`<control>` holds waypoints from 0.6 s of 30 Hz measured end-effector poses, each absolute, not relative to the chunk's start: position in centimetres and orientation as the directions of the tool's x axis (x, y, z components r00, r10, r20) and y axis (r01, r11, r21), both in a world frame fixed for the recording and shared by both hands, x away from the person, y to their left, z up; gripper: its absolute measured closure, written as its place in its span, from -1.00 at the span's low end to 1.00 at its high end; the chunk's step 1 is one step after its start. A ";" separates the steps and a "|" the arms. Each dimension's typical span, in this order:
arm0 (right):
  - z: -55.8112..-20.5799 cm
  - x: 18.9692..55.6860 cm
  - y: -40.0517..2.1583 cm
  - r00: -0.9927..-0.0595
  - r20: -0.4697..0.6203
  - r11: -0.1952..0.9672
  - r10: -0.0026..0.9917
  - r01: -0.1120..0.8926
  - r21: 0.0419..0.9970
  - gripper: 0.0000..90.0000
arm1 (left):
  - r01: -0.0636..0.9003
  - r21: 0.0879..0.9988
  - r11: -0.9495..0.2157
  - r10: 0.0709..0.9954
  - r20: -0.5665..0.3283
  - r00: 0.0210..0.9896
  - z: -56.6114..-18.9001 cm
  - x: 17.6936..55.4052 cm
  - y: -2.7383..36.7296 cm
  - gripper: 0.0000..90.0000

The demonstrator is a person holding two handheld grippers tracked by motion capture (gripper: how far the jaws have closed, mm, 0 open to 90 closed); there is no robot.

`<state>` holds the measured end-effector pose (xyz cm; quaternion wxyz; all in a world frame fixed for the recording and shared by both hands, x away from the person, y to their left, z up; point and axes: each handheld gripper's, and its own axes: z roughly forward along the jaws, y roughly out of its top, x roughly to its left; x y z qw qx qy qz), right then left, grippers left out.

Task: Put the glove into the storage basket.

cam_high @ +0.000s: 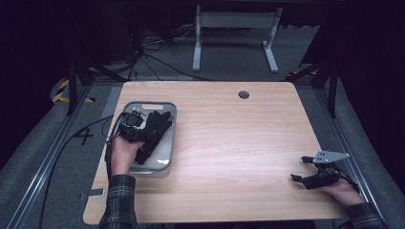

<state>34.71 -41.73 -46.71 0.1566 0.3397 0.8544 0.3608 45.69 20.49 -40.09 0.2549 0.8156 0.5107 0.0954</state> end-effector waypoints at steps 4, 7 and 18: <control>-46.7 34.7 -41.7 -0.720 -0.022 0.509 0.694 0.468 0.723 -0.78 | 0.796 0.485 -0.363 0.886 -0.086 0.456 -40.9 45.9 20.5 0.11; -46.7 34.7 -41.7 -0.720 -0.022 0.509 0.694 0.468 0.723 -0.78 | 0.796 0.488 -0.358 0.895 -0.063 0.441 -41.1 45.9 20.8 -0.08; -46.7 34.7 -41.7 -0.720 -0.023 0.509 0.694 0.468 0.723 -0.78 | 0.747 0.572 -0.339 0.889 -0.063 0.453 -39.0 45.0 20.0 -0.65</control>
